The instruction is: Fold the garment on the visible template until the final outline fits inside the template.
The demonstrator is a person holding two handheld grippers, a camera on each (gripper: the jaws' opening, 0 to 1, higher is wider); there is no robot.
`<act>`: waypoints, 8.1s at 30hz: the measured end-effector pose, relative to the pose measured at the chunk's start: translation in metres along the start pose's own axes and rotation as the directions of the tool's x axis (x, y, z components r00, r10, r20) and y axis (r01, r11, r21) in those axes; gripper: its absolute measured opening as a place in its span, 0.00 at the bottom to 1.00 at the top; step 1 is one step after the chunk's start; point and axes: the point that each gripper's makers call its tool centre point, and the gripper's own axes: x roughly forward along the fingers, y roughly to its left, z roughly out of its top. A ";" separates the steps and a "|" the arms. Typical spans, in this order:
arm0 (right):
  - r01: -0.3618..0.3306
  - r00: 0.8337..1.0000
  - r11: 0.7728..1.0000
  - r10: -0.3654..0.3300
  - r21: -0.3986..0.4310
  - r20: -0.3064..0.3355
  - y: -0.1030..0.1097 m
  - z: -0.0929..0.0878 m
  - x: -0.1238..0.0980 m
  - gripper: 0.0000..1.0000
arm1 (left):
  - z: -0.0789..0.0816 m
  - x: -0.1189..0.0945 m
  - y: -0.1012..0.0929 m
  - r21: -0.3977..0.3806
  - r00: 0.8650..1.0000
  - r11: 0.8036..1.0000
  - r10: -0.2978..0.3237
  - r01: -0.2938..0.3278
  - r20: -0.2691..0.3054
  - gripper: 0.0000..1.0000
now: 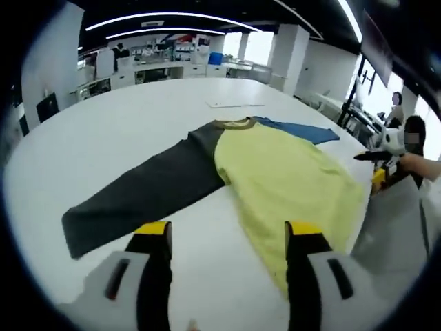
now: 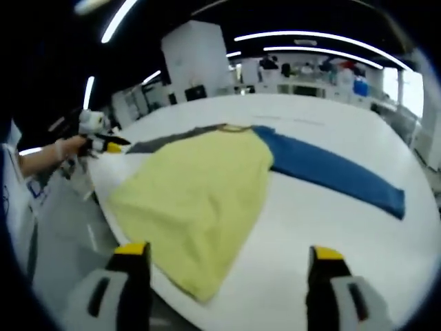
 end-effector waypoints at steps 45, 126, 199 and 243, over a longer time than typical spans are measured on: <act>0.048 0.999 0.997 -0.047 0.065 -0.015 -0.017 -0.002 0.009 0.90 | -0.010 0.091 0.112 0.051 0.978 0.988 0.150 -0.144 -0.143 0.00; 0.051 0.999 0.997 -0.052 0.056 0.015 -0.028 0.017 0.013 0.89 | 0.009 0.019 0.124 -0.096 0.986 0.984 0.159 -0.153 0.056 0.92; 0.473 0.869 0.733 -0.479 0.489 -0.123 -0.284 0.008 -0.025 0.28 | -0.016 -0.067 -0.049 -0.165 0.973 0.985 0.082 -0.046 0.217 0.89; -0.055 0.986 0.986 0.029 0.159 0.162 -0.060 0.210 0.097 0.00 | -0.018 -0.060 -0.075 -0.157 0.959 0.987 0.058 -0.014 0.276 0.88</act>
